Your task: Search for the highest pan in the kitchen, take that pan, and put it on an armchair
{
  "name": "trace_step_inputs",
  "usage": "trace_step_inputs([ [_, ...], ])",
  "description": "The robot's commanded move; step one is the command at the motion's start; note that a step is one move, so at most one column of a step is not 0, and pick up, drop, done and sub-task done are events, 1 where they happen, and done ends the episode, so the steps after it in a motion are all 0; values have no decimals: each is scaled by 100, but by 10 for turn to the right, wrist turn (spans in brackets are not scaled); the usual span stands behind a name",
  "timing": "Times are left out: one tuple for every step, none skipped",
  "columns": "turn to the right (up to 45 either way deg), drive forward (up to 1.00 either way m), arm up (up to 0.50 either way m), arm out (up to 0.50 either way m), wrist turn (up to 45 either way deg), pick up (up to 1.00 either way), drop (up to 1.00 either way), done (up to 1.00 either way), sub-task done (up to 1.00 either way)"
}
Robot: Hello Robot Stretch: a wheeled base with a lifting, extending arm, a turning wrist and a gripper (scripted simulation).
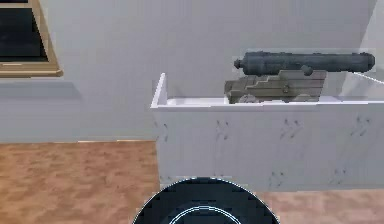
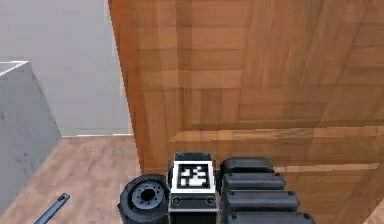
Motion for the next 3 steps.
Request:
trace_step_inputs([
  [0,20,0,0,0,0,0,0,0],
  [-270,0,0,0,0,0,0,0,0],
  [0,45,0,0,0,0,0,0,0],
])
